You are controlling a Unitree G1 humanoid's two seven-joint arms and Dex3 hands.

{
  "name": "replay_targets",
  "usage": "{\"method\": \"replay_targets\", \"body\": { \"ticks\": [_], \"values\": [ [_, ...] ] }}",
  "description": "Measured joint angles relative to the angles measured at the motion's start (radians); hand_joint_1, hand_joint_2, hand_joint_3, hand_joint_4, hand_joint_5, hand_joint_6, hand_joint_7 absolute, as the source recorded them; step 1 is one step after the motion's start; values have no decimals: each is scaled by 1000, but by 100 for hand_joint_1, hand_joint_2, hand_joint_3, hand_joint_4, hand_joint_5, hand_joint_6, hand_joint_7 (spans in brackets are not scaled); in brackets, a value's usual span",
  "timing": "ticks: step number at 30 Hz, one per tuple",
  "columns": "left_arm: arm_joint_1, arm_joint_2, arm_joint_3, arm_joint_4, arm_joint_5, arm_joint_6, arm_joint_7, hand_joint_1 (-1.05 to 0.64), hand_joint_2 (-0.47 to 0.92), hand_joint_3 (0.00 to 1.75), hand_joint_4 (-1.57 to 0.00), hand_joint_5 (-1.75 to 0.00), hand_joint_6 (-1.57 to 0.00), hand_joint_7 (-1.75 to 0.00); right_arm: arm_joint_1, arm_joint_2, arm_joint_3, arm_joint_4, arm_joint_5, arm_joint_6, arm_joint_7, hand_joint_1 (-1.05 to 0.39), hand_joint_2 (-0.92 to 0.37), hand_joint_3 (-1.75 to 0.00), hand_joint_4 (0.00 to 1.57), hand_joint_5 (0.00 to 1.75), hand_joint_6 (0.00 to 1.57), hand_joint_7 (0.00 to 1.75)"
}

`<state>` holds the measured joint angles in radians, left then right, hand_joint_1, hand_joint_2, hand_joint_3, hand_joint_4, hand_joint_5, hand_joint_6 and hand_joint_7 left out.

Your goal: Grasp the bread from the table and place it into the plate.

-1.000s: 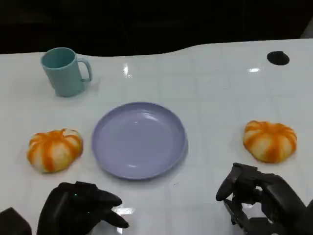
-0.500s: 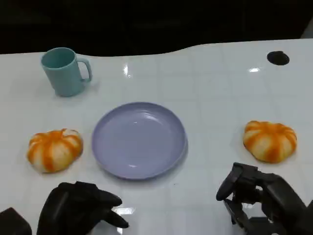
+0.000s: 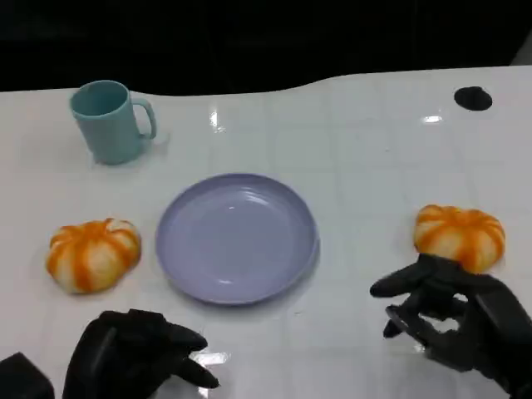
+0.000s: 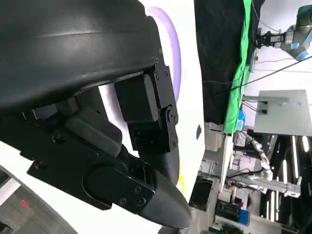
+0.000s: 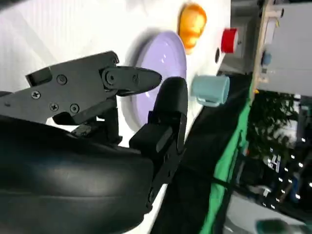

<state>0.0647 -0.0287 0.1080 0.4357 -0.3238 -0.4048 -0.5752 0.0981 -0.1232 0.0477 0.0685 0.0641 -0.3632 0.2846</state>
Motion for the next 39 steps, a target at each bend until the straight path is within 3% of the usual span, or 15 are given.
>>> {"method": "replay_targets", "body": {
  "ticks": [3,5,14,19,24,31,39],
  "values": [
    [-2,0,0,2,0,-4,0,-105,77,0,-157,-37,-157,-15,-20,-3,-6,20,-81,-72,-52,-29,-92,-15,53,68,65,26],
    [-2,0,0,3,0,-10,0,-105,77,0,-157,-37,-157,-15,-32,-10,-12,30,-138,-107,-95,-32,-92,-15,48,62,61,19],
    [-3,0,-1,7,1,-16,-1,-105,76,0,-157,-36,-157,-14,-78,-79,-40,94,-354,-227,-256,-30,-91,-12,26,45,48,5],
    [-3,0,-1,7,-2,-17,-8,-105,77,0,-157,-36,-157,-14,-101,-130,-43,102,-528,-240,-361,-40,-92,-6,14,44,45,2],
    [-3,0,-1,7,0,-17,-8,-105,76,0,-157,-36,-157,-14,-104,-185,-41,47,-766,-138,-480,-50,-91,-3,1,49,35,0],
    [-3,0,-1,8,-1,-16,-8,-105,76,0,-157,-36,-157,-15,-102,-239,-4,-63,-969,59,-490,-57,-88,-1,0,38,25,0],
    [-7,0,-1,19,2,-17,-8,-105,77,0,-157,-36,-157,-15,-103,-263,51,-123,-1054,221,-434,-59,-88,-1,0,42,28,2]
  ]
}}
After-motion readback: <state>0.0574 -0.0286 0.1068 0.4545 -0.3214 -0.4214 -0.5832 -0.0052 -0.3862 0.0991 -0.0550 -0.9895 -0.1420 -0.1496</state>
